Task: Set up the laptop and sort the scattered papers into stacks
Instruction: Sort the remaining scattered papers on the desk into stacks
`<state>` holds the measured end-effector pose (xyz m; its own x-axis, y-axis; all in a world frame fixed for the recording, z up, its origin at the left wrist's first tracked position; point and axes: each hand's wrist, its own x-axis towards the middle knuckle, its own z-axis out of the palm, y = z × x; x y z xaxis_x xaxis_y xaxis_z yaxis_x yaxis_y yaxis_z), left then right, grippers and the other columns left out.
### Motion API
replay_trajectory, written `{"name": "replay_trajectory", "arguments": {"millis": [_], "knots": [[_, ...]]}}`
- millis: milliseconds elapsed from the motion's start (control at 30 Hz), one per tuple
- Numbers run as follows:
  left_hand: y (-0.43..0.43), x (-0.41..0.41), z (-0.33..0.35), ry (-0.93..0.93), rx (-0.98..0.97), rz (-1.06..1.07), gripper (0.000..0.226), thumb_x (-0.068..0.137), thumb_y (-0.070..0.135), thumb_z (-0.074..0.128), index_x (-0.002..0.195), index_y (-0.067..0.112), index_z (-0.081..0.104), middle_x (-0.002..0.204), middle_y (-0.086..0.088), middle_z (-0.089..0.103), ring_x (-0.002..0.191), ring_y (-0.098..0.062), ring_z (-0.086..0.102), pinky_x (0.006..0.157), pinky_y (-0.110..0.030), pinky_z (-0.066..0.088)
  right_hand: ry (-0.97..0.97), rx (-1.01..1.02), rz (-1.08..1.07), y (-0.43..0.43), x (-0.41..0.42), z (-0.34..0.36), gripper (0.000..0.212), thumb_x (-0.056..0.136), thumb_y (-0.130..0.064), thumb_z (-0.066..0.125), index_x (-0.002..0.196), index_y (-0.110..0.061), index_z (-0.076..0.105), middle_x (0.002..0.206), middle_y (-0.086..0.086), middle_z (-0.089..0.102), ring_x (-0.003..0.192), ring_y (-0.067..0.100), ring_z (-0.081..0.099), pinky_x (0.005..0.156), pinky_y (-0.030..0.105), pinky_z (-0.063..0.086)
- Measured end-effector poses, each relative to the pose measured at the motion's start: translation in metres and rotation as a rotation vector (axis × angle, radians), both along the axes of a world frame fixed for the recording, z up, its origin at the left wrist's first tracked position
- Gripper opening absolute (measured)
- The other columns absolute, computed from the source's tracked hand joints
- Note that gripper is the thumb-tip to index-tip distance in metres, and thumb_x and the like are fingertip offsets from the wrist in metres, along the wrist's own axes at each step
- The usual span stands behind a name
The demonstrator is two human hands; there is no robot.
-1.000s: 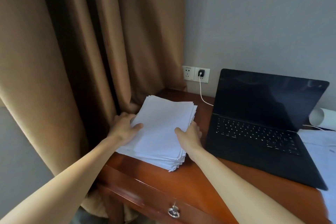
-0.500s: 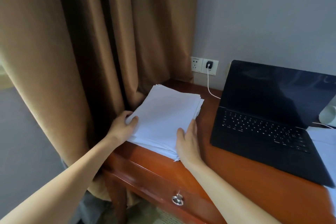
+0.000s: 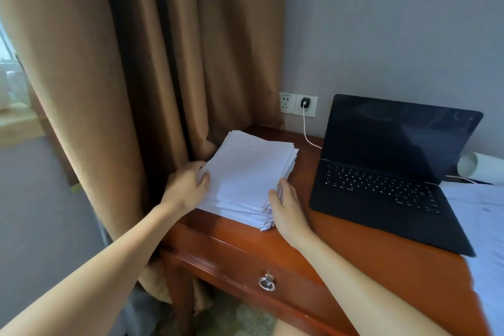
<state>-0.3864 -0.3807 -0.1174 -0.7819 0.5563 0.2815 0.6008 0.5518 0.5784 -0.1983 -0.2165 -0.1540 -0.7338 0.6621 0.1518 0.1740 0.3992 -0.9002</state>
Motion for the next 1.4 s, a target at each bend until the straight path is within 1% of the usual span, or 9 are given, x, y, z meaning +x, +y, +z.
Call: {"name": "replay_trajectory", "arguments": {"millis": [133, 233, 400, 500, 700, 1133, 1200, 1300, 1400], "knots": [[-0.004, 0.023, 0.005, 0.173, -0.138, -0.109, 0.048, 0.104, 0.030, 0.054, 0.150, 0.017, 0.051, 0.152, -0.005, 0.055, 0.143, -0.027, 0.047, 0.118, -0.042, 0.034, -0.103, 0.250, 0.071, 0.005, 0.037, 0.005, 0.056, 0.107, -0.040, 0.039, 0.159, -0.026, 0.023, 0.164, -0.013, 0.021, 0.148, 0.006, 0.026, 0.114, 0.021, 0.025], [0.002, 0.046, 0.008, 0.206, -0.170, -0.202, 0.050, 0.106, 0.031, 0.051, 0.154, 0.019, 0.046, 0.157, -0.002, 0.048, 0.149, -0.023, 0.036, 0.121, -0.041, 0.022, -0.170, 0.383, 0.046, 0.010, 0.074, 0.016, 0.054, 0.107, -0.039, 0.040, 0.158, -0.028, 0.025, 0.163, -0.016, 0.021, 0.145, 0.005, 0.030, 0.113, 0.022, 0.029], [0.027, 0.096, 0.011, 0.297, -0.166, -0.356, 0.046, 0.105, 0.033, 0.050, 0.150, 0.024, 0.049, 0.154, -0.001, 0.053, 0.145, -0.024, 0.043, 0.120, -0.042, 0.025, -0.275, 0.568, -0.012, 0.024, 0.152, 0.032, 0.052, 0.105, -0.031, 0.044, 0.155, -0.031, 0.029, 0.152, -0.015, 0.037, 0.132, 0.005, 0.046, 0.099, 0.024, 0.043], [0.048, 0.138, 0.017, 0.332, -0.153, -0.443, 0.042, 0.107, 0.033, 0.048, 0.148, 0.025, 0.050, 0.152, -0.001, 0.054, 0.143, -0.024, 0.043, 0.120, -0.041, 0.023, -0.329, 0.674, -0.077, 0.037, 0.199, 0.036, 0.048, 0.104, -0.026, 0.046, 0.151, -0.030, 0.037, 0.146, -0.013, 0.047, 0.129, 0.006, 0.050, 0.101, 0.025, 0.045], [0.102, 0.218, 0.017, 0.354, -0.099, -0.661, 0.044, 0.107, 0.031, 0.049, 0.150, 0.023, 0.049, 0.152, 0.001, 0.055, 0.146, -0.021, 0.043, 0.122, -0.041, 0.026, -0.423, 0.764, -0.243, 0.064, 0.292, 0.041, 0.042, 0.101, -0.017, 0.043, 0.141, -0.026, 0.053, 0.127, -0.011, 0.061, 0.117, 0.007, 0.055, 0.090, 0.022, 0.041], [0.236, 0.356, -0.005, 0.333, -0.100, -1.030, 0.045, 0.104, 0.023, 0.051, 0.148, 0.018, 0.054, 0.148, 0.001, 0.058, 0.140, -0.021, 0.048, 0.119, -0.036, 0.033, -0.455, 0.780, -0.566, 0.152, 0.451, 0.019, 0.031, 0.089, -0.008, 0.056, 0.116, -0.014, 0.070, 0.102, 0.000, 0.071, 0.096, 0.026, 0.063, 0.087, 0.039, 0.050], [0.254, 0.372, -0.006, 0.321, -0.109, -1.075, 0.044, 0.102, 0.022, 0.050, 0.146, 0.016, 0.056, 0.144, -0.001, 0.061, 0.134, -0.024, 0.053, 0.115, -0.038, 0.037, -0.491, 0.749, -0.595, 0.166, 0.463, 0.016, 0.033, 0.087, -0.013, 0.054, 0.116, -0.015, 0.069, 0.105, 0.000, 0.070, 0.101, 0.028, 0.062, 0.091, 0.040, 0.048], [0.283, 0.392, -0.010, 0.294, -0.130, -1.125, 0.047, 0.098, 0.032, 0.041, 0.136, 0.012, 0.062, 0.129, -0.006, 0.067, 0.117, -0.033, 0.062, 0.101, -0.043, 0.048, -0.548, 0.707, -0.633, 0.188, 0.475, 0.013, 0.041, 0.086, -0.028, 0.053, 0.123, -0.019, 0.067, 0.120, -0.002, 0.064, 0.119, 0.026, 0.055, 0.102, 0.033, 0.033], [0.317, 0.405, -0.017, 0.299, -0.153, -1.144, 0.064, 0.091, 0.049, 0.031, 0.136, 0.013, 0.058, 0.130, -0.005, 0.063, 0.117, -0.033, 0.060, 0.099, -0.044, 0.048, -0.652, 0.614, -0.645, 0.211, 0.481, 0.017, 0.059, 0.087, -0.047, 0.053, 0.143, -0.026, 0.051, 0.152, -0.001, 0.041, 0.147, 0.024, 0.026, 0.116, 0.033, 0.011]]}}
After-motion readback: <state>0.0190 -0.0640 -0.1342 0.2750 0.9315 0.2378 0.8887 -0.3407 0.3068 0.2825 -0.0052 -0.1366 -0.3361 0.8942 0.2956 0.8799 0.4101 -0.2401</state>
